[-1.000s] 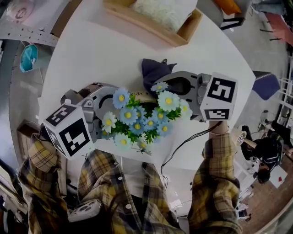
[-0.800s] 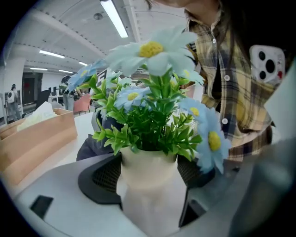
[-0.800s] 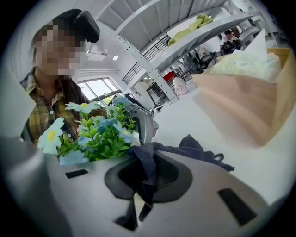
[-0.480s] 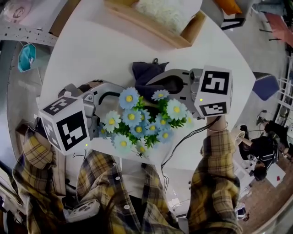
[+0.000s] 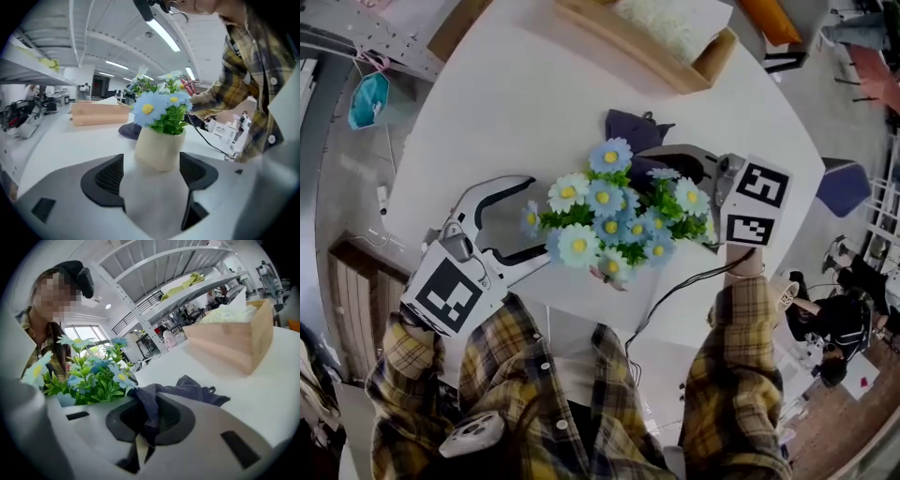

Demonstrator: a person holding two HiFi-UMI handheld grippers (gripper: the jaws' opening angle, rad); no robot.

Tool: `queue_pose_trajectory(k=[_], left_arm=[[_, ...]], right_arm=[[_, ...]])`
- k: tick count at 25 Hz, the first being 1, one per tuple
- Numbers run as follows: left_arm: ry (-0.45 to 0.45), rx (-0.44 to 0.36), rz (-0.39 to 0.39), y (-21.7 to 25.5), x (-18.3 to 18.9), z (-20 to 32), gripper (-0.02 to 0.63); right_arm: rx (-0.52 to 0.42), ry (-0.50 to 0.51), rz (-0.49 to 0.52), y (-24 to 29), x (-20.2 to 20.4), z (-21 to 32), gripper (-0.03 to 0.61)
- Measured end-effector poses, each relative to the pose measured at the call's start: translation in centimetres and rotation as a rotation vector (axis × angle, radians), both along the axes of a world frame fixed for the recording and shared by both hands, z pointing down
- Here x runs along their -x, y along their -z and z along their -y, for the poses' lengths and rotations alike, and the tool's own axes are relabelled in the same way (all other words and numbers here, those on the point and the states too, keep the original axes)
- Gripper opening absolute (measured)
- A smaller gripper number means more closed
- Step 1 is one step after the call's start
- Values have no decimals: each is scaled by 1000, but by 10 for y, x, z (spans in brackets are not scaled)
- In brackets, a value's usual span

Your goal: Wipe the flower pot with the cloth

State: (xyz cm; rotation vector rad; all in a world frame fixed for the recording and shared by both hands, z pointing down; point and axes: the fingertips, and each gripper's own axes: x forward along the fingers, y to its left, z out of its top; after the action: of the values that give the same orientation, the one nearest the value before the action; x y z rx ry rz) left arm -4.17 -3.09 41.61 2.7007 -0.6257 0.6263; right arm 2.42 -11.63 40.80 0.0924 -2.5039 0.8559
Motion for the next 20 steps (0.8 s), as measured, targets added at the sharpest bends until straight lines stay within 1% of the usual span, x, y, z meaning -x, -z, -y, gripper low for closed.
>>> queue_pose_trajectory(k=[2, 3, 6, 10, 11, 12, 15, 20], left_arm=[[139, 33, -12, 0, 3, -5, 370], [193, 48, -20, 1, 2, -10, 370], [310, 42, -29, 6, -7, -24, 370], [513, 40, -65, 11, -19, -29, 370], [550, 39, -72, 12, -21, -30, 370], [572, 40, -75, 12, -25, -31, 370], [599, 49, -83, 10, -38, -31, 370], [652, 45, -98, 10, -48, -28, 371]], right_arm=[[-16, -52, -7, -1, -3, 0, 15], [-23, -74, -11, -1, -5, 0, 15], [-38, -125, -17, -1, -11, -3, 15], [-52, -177, -24, 0, -15, -3, 15], [-54, -186, -23, -1, -15, -3, 15], [-54, -192, -22, -1, -14, -4, 15], [-56, -208, -24, -1, -14, -3, 15], [-54, -232, -17, -3, -13, -1, 15]])
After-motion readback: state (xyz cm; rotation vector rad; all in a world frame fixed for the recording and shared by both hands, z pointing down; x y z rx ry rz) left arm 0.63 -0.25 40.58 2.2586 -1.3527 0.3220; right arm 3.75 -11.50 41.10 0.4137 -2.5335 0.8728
